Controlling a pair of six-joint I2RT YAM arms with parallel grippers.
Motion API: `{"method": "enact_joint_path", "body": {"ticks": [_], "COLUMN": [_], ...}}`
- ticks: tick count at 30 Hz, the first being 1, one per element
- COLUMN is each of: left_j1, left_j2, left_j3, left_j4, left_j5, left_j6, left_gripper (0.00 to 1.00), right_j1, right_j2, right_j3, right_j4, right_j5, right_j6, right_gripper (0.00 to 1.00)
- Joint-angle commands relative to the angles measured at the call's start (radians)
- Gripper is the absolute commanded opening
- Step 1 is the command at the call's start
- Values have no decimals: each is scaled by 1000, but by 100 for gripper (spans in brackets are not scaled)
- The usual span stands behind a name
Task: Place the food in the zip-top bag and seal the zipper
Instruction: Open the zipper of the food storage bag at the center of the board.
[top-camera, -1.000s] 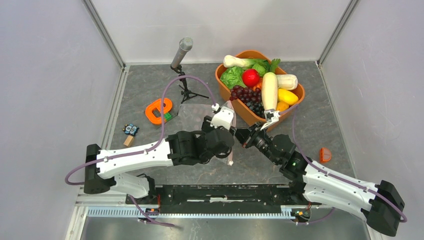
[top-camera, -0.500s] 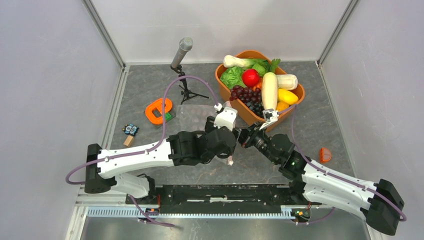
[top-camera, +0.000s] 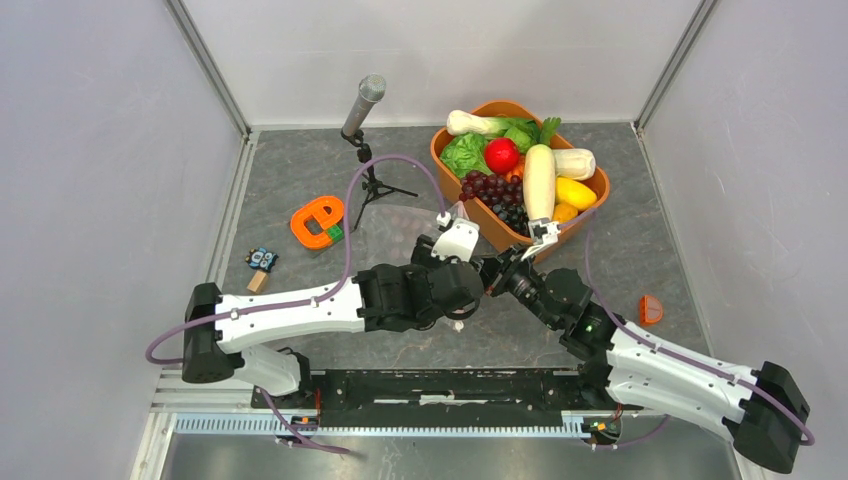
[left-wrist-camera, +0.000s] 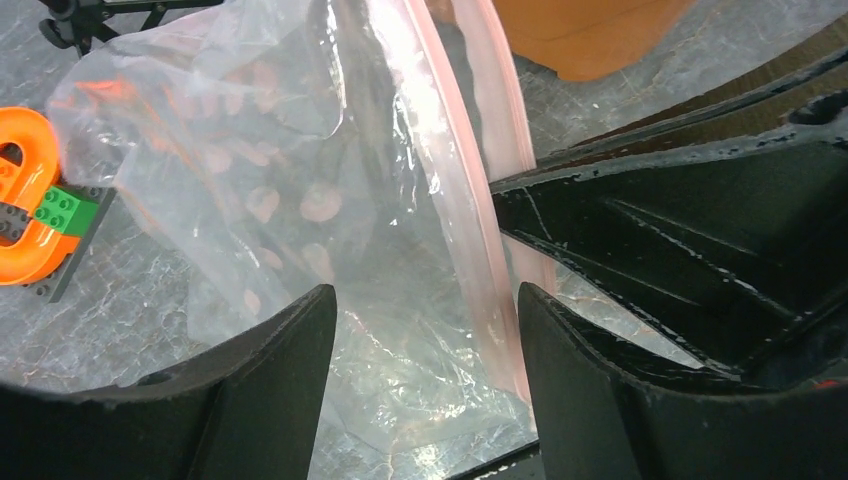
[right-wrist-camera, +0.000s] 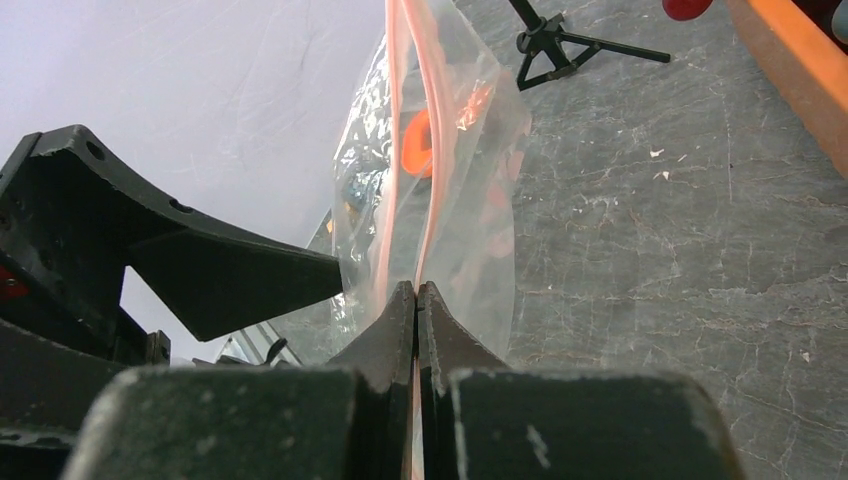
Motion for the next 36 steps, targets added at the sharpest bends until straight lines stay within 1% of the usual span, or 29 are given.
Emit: {"method": "enact_joint_path", "body": {"ticks": [1, 4, 5, 10, 13, 14, 15, 17, 18, 19, 24, 27, 31, 34, 36], "left_j1": [-6, -4, -5, -6, -4, -5, -5, -5, -6, -5, -4, -4, -3, -3, -3], "left_j2": [2, -11, -18, -47, -64, -69, -75, -81, -81, -80, -98, -134, -178, -162, -145], "left_j3": [44, 44, 44, 40, 30, 28, 26, 30, 39, 52, 127, 161, 156, 138, 115], "left_j4": [-30, -43, -50, -93, -96, -97, -97, -107, -117, -140, -297, -378, -398, -416, -419], "left_j5": [-72, -74, -78, -85, -78, -78, -79, -85, -89, -102, -212, -252, -198, -144, -114], "left_j6": [-44, -42, -41, -40, -37, -36, -31, -25, -20, -21, -35, -61, -69, -100, -121], "left_gripper": [72, 65, 62, 33, 24, 24, 21, 14, 5, 2, 2, 2, 2, 2, 2], "right_j1": [2, 2, 1, 2, 2, 2, 3, 2, 2, 3, 2, 2, 2, 2, 2], "right_j2": [-26, -36, -37, -43, -37, -37, -36, -33, -27, -19, 23, 45, 82, 141, 169], "right_j3": [42, 41, 41, 43, 47, 45, 42, 41, 42, 46, 79, 95, 109, 152, 164], "right_j4": [-16, -45, -54, -100, -139, -142, -142, -147, -150, -160, -250, -324, -387, -470, -483], "right_j5": [23, 56, 63, 76, 85, 83, 81, 72, 69, 64, 54, 85, 137, 161, 171], "right_j6": [-16, -27, -32, -67, -79, -81, -81, -89, -98, -107, -173, -205, -240, -280, -292], "right_gripper": [0, 0, 0, 0, 0, 0, 0, 0, 0, 0, 0, 0, 0, 0, 0]}}
